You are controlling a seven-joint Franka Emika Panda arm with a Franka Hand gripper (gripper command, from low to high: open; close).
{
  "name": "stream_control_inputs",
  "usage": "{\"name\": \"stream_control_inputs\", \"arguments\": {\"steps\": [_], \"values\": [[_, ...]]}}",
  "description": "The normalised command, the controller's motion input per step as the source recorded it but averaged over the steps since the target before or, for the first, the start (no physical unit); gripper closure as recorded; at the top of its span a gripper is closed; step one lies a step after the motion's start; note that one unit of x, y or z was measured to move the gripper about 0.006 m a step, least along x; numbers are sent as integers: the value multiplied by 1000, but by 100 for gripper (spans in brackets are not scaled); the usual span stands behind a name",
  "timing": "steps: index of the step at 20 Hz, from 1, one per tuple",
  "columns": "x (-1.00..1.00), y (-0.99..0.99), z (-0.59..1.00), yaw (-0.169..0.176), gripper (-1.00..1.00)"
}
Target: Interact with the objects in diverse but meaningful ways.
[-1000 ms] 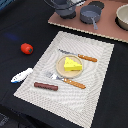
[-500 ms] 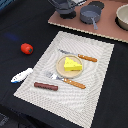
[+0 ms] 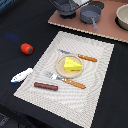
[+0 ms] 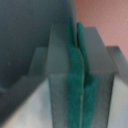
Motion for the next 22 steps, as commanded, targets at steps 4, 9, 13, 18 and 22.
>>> {"name": "stream_control_inputs", "arguments": {"steps": [4, 9, 13, 18, 22], "values": [[-2, 395, -47, 22, 100], [0, 369, -21, 14, 100], [93, 318, -4, 1, 100], [213, 183, -17, -5, 100], [227, 96, -8, -9, 100]]}}
